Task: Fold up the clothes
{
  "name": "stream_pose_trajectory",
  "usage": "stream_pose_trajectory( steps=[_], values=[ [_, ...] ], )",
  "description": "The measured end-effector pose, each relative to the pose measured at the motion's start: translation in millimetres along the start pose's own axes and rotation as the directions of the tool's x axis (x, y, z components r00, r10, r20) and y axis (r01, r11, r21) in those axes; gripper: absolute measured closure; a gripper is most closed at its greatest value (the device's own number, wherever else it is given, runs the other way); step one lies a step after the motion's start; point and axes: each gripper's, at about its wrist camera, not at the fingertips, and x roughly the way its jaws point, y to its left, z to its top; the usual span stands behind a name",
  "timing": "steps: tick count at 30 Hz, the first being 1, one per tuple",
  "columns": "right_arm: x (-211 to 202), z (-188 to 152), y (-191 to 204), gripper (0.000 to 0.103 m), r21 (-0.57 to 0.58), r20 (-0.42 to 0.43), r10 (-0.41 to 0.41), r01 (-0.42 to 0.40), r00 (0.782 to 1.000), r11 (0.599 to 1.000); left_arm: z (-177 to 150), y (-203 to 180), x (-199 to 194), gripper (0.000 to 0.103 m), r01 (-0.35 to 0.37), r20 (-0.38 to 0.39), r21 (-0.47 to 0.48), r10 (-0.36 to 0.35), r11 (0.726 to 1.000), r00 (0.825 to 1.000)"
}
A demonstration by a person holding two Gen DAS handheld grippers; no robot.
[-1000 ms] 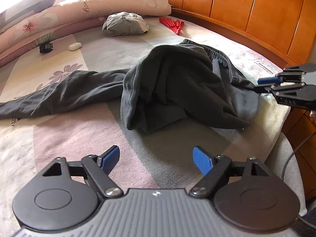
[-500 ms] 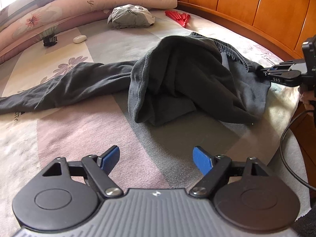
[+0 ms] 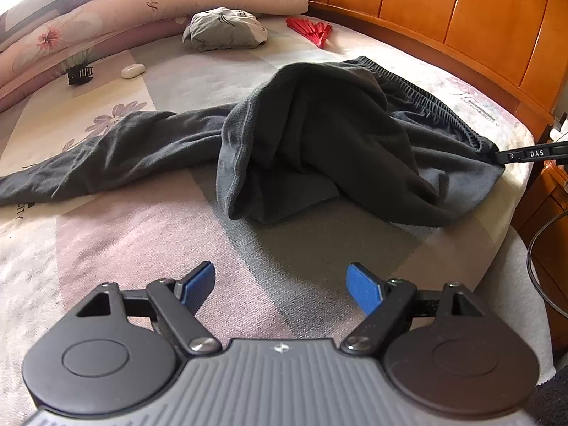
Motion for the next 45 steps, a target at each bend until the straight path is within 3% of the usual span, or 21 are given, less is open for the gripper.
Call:
stream_pose_trajectory(
  steps=[2, 4, 9, 12, 18, 26, 36, 45],
  values=[
    [-13, 5, 7, 0.077, -0.015, 0.049, 0.009, -0.008, 0.999, 1.0, 1, 4, -1, 0.021, -0.004, 0.002, -0.011, 0.004, 1.0, 1.0],
    [-24, 11, 19, 0.062, -0.052, 0.093, 0.038, -0.033, 0.995, 0.998, 2, 8, 0, 0.021, -0.006, 0.001, -0.018, 0.006, 1.0, 1.0],
    [-38, 18, 62, 0.059, -0.169, 0.118, 0.188, -0.167, 0.975, 0.971, 3, 14, 1, 0.021, -0.029, 0.002, -0.013, 0.029, 1.0, 1.0],
    [-30, 15, 96, 0.056, -0.223, 0.067, 0.295, -0.274, 0.953, 0.935, 1, 18, 3, 0.021, -0.017, -0.002, -0.031, 0.017, 0.999, 1.0],
    [-7, 1, 162, 0.054, -0.297, -0.06, 0.415, -0.413, 0.908, 0.861, -1, 23, 6, 0.021, -0.004, -0.006, -0.048, 0.004, 0.999, 1.0],
    [12, 10, 220, 0.054, -0.378, -0.137, 0.484, -0.497, 0.864, 0.781, -3, 34, 15, 0.021, -0.041, -0.024, -0.057, 0.039, 0.998, 0.999],
    [50, 47, 269, 0.054, -0.495, -0.127, 0.438, -0.44, 0.89, 0.75, -2, 62, 13, 0.021, -0.102, -0.004, -0.084, 0.102, 0.991, 0.995],
    [109, 104, 307, 0.055, -0.497, -0.089, 0.38, -0.372, 0.921, 0.784, -5, 90, 12, 0.021, -0.112, 0.005, -0.157, 0.114, 0.981, 0.993]
  ],
)
